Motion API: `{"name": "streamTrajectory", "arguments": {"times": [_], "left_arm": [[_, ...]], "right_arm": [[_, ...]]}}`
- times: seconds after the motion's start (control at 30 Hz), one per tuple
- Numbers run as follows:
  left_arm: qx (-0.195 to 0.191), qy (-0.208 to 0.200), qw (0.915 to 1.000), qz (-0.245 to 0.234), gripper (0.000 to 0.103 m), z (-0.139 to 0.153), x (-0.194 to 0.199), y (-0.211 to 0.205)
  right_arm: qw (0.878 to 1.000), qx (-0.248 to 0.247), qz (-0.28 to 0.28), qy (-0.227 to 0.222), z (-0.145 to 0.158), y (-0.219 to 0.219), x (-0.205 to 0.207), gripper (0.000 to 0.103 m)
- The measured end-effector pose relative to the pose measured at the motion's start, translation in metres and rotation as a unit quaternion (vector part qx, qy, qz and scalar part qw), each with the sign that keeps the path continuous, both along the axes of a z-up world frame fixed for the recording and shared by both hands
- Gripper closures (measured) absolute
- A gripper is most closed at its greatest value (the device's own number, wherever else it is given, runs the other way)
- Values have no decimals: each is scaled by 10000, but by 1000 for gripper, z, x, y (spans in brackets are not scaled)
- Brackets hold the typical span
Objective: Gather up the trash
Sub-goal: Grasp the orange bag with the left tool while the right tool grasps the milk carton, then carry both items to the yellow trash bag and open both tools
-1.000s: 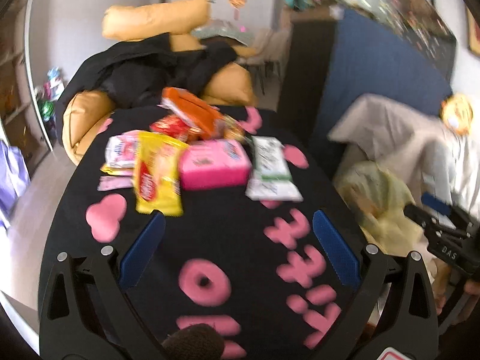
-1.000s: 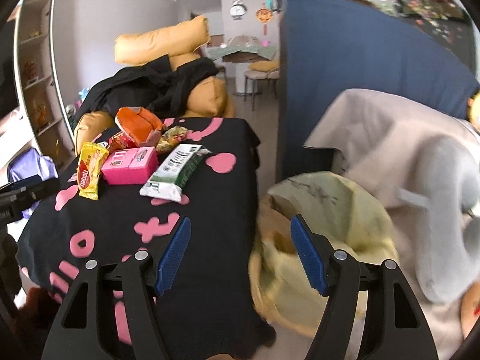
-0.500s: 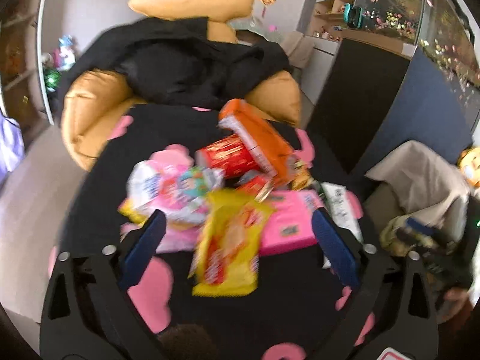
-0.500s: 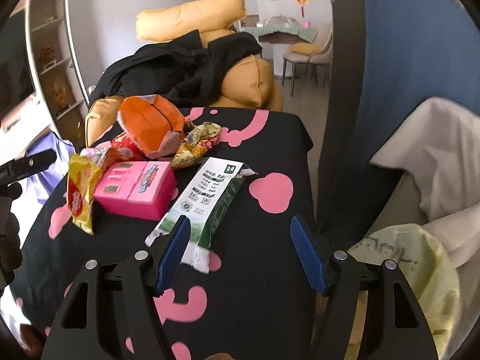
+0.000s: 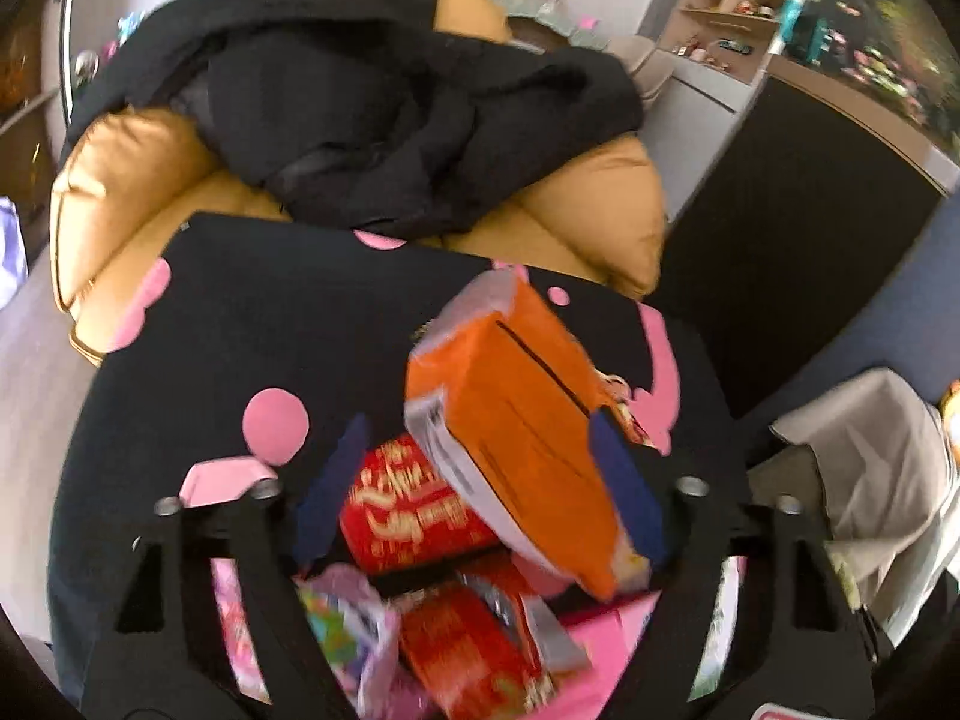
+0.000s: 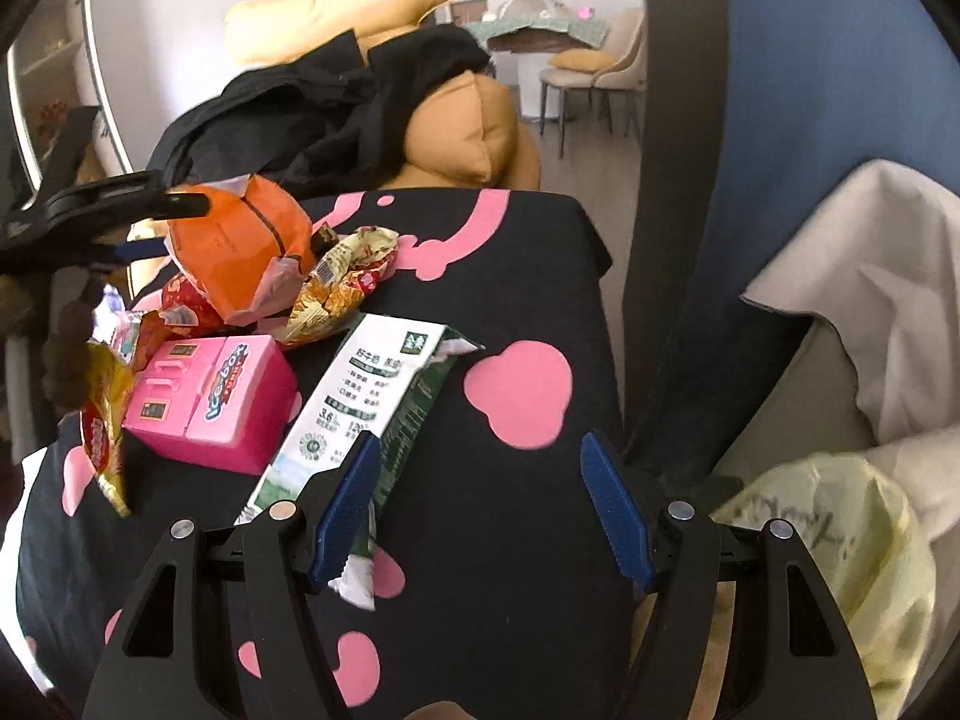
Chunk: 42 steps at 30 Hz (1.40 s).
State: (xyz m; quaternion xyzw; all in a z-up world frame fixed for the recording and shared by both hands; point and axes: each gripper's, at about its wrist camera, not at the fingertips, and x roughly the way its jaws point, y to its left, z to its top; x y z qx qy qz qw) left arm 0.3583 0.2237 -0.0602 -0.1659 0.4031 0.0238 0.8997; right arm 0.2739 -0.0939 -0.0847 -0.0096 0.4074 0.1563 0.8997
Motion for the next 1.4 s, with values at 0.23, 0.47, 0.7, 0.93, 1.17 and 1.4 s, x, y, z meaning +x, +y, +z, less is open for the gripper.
{"name": "streamTrajectory", "arguments": {"times": [0.23, 0.47, 0.7, 0.93, 1.17, 1.4], "left_arm": [[-114, -323, 9993, -144, 95, 6, -27, 5], [-416, -1092, 9928, -280, 96, 69, -91, 17], [-211, -1366, 9879, -702, 96, 92, -132, 3], [-686, -1108, 9876, -881, 96, 62, -171, 4], [-432, -1167, 9880, -919, 96, 63, -212, -10], [-204, -1322, 9863, -962, 96, 79, -247, -40]], "right_arm": [[9997, -169, 190, -73, -1, 25, 15, 37], [9996, 121, 60, 252, -10, 44, 25, 37], [9967, 241, -259, 726, -23, 68, 57, 37], [9939, 384, 3, 1032, -35, 65, 63, 50], [9987, 173, 279, 402, 0, 42, 9, 54], [9953, 497, 507, -654, 49, 0, -65, 54]]}}
